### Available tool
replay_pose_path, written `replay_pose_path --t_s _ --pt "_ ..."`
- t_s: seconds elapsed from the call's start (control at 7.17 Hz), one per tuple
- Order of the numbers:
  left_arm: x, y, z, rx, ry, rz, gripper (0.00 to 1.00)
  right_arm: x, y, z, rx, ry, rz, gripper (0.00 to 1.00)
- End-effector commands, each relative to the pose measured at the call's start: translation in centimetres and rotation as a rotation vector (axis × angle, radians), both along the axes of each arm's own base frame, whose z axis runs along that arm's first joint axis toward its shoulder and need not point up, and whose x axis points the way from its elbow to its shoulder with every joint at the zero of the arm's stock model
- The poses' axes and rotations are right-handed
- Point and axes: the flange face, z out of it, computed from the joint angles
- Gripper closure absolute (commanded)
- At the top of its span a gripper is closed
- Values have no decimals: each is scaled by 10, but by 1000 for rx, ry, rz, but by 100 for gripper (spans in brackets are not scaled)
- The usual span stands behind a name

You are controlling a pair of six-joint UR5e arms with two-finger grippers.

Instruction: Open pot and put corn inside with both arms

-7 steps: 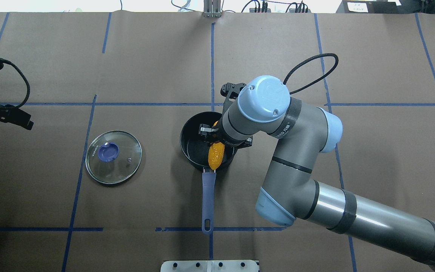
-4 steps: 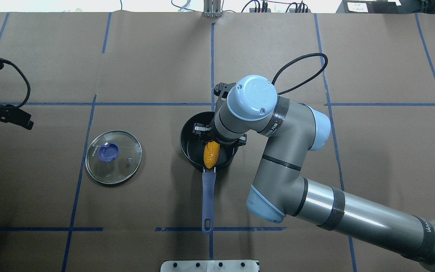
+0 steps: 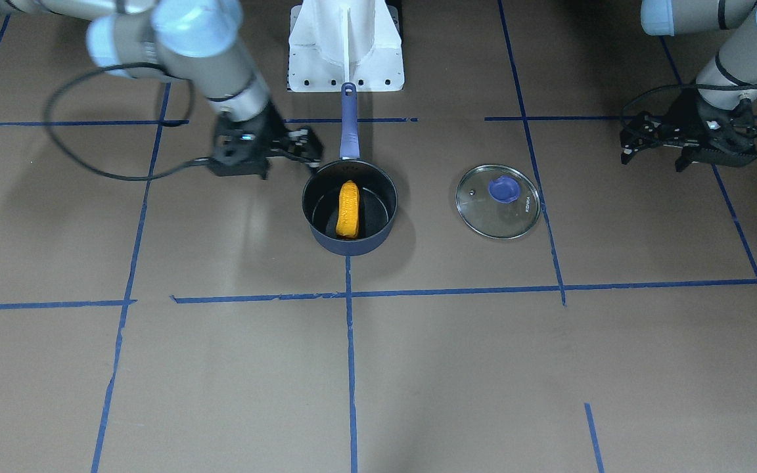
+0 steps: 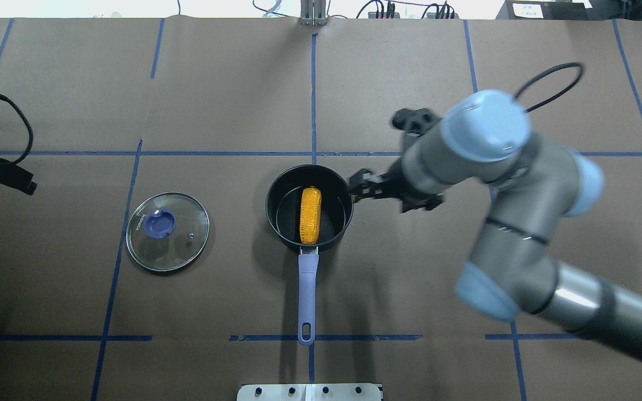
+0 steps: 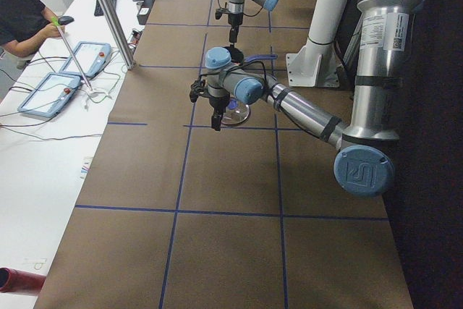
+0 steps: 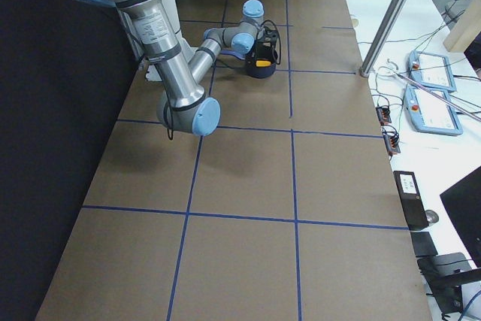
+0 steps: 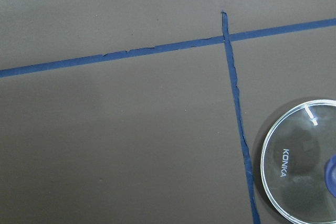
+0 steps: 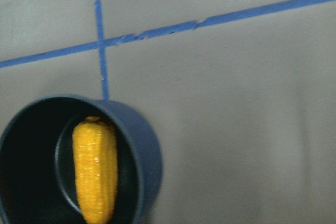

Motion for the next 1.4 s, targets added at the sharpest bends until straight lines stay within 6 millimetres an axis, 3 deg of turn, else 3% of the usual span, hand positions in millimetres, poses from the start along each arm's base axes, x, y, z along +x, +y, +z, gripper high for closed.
replay_pose_path --t_s 0.0,0.28,0.42,0.56,0.7,0.84,0.98,1.26 --pt "-56 1 30 68 -36 33 0 168 -20 102 46 30 -67 0" --pt "-130 -5 61 85 -75 50 1 310 -1 231 188 120 -169 0" --pt "-173 -5 73 85 -92 61 0 362 18 287 239 167 -204 0" --pt "-204 -6 92 69 -82 60 0 401 28 314 254 190 -224 0" --pt "-216 -7 117 10 4 33 0 436 32 328 242 219 -248 0" --pt "-217 -8 126 -17 25 27 0 447 30 330 242 228 -282 0" --pt "-222 -7 131 -22 24 19 0 449 23 322 245 235 -281 0" --pt "-234 -4 140 -25 23 13 0 450 22 329 235 276 -290 0"
